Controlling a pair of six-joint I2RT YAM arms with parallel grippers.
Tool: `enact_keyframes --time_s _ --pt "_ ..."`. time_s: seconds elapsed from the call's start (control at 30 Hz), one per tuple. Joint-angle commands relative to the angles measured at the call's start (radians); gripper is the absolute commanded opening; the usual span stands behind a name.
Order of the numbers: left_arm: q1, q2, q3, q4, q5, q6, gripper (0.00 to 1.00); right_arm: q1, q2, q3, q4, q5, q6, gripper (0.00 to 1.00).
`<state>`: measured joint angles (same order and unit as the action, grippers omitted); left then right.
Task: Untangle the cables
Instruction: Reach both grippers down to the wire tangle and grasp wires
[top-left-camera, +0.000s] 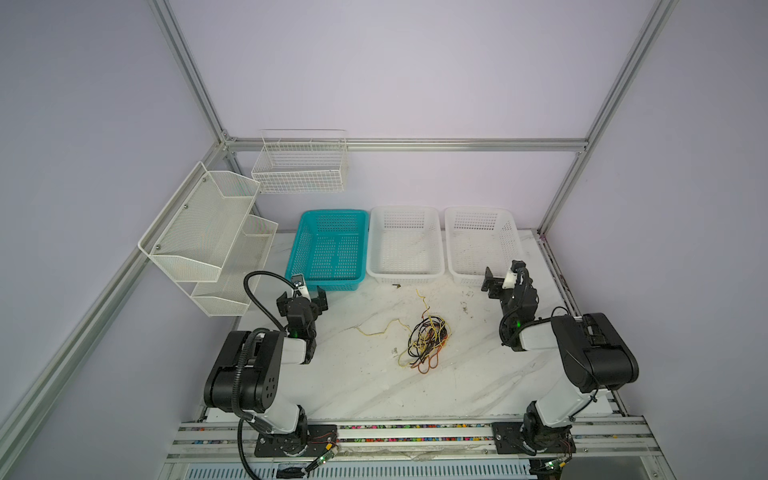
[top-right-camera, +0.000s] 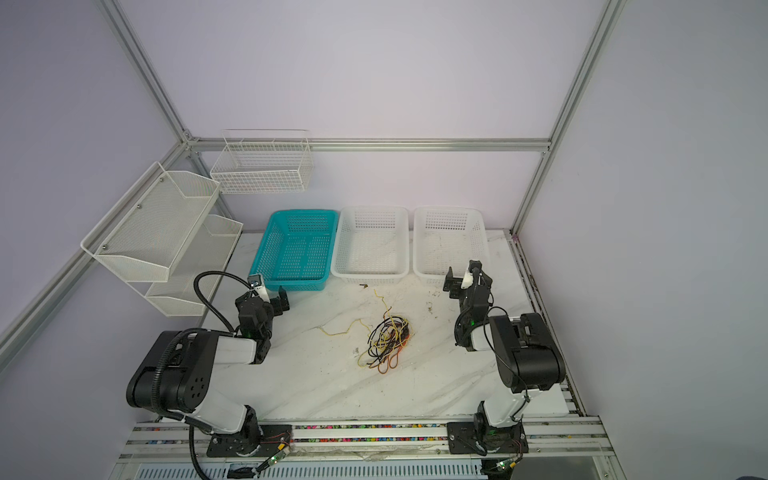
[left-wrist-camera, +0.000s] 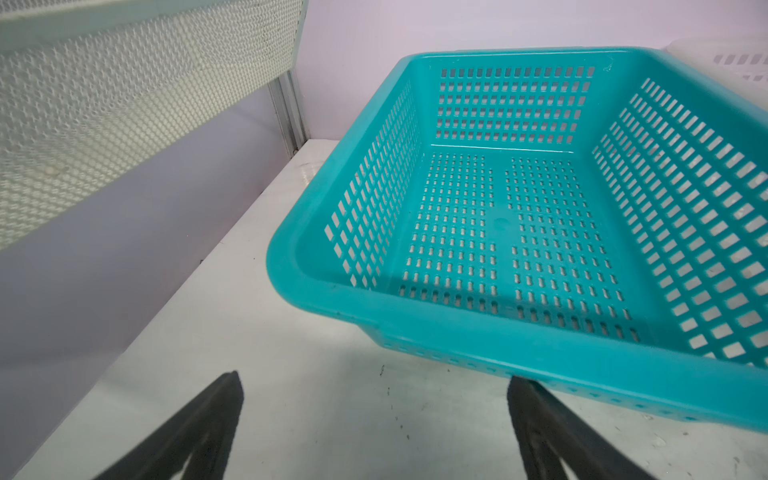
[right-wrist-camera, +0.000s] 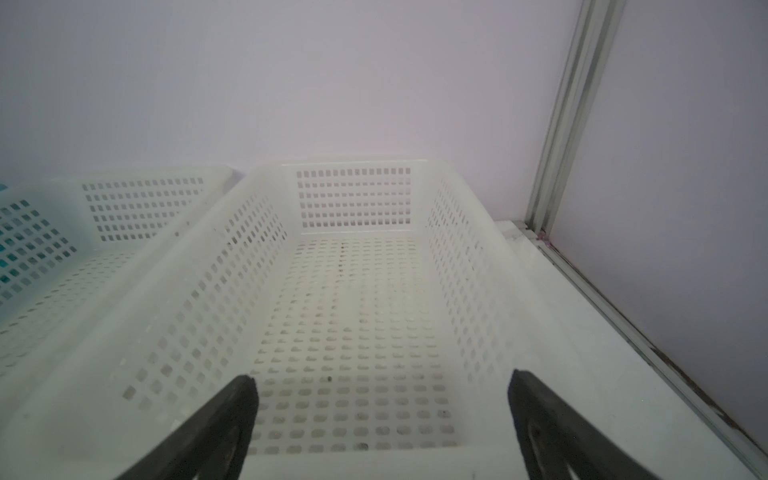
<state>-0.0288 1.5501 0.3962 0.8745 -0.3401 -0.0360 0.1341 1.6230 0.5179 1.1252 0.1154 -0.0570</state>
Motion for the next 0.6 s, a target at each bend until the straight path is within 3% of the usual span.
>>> enact_keyframes --time_s 0.0,0.13,0.2,0.27,0.33,0.4,0.47,0.57 --pt "-0.006 -0.139 0.012 -0.103 0.036 0.037 1.0 0.072 -0.129 0.016 -0.124 0.016 0.019 0.97" --pt "-0.008 -0.316 0.035 -0.23 0.082 -0.001 1.0 0.16 -0.284 -0.022 -0.132 0.067 0.054 0.97" --pt "-0.012 -0.403 0.063 -0.32 0.123 -0.058 1.0 0.164 -0.348 -0.006 -0.176 -0.017 0.124 0.97" --pt "-0.013 -0.477 0.13 -0.472 0.136 -0.2 1.0 0.164 -0.409 -0.02 -0.141 -0.173 0.211 0.97" --pt "-0.012 -0.543 0.232 -0.671 0.126 -0.374 1.0 0.165 -0.47 -0.068 -0.035 -0.298 0.38 0.97" --pt "-0.009 -0.585 0.31 -0.874 0.13 -0.563 1.0 0.163 -0.541 -0.099 -0.061 -0.317 0.623 0.97" --pt "-0.005 -0.627 0.351 -0.965 0.238 -0.607 1.0 0.165 -0.595 -0.102 -0.181 -0.273 0.756 0.97" --pt "-0.005 -0.696 0.314 -0.94 0.401 -0.669 1.0 0.174 -0.603 -0.065 -0.325 -0.362 0.744 0.97"
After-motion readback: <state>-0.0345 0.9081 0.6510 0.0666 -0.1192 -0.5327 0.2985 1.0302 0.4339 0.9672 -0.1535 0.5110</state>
